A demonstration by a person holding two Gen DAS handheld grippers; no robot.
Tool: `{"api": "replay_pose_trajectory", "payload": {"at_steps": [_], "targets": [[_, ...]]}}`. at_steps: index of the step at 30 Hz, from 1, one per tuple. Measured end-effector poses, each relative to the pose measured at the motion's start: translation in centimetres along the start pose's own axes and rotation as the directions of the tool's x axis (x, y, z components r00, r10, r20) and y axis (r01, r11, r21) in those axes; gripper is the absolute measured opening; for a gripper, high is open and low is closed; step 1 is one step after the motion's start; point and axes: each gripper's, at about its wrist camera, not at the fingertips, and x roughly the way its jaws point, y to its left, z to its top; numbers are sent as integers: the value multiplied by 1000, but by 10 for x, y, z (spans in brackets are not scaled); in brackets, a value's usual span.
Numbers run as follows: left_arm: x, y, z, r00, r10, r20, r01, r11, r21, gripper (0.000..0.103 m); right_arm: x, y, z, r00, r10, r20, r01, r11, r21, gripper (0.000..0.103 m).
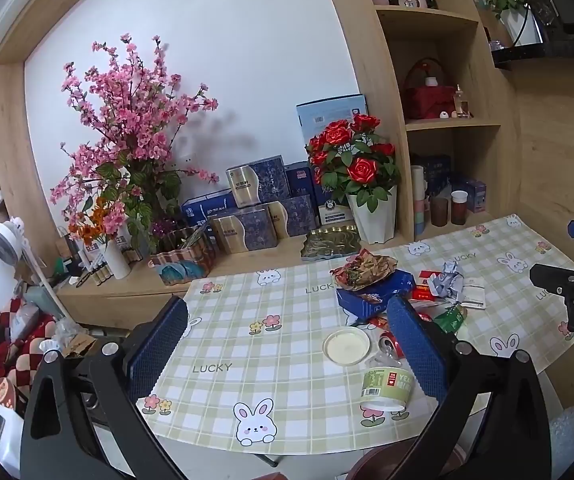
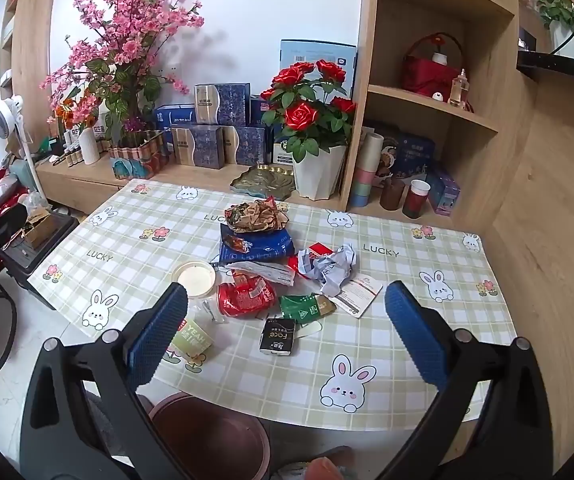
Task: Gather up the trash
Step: 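Move both tools toward the trash on the table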
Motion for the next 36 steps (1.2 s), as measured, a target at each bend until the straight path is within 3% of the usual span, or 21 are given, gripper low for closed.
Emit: {"api": "replay_pose_trajectory", "payload": {"at_steps": [36], "targets": [[7, -8, -13, 1000, 0, -10, 0, 1000, 4, 98, 8, 4, -1, 1000, -12, -19, 12, 1000, -8, 97]]}}
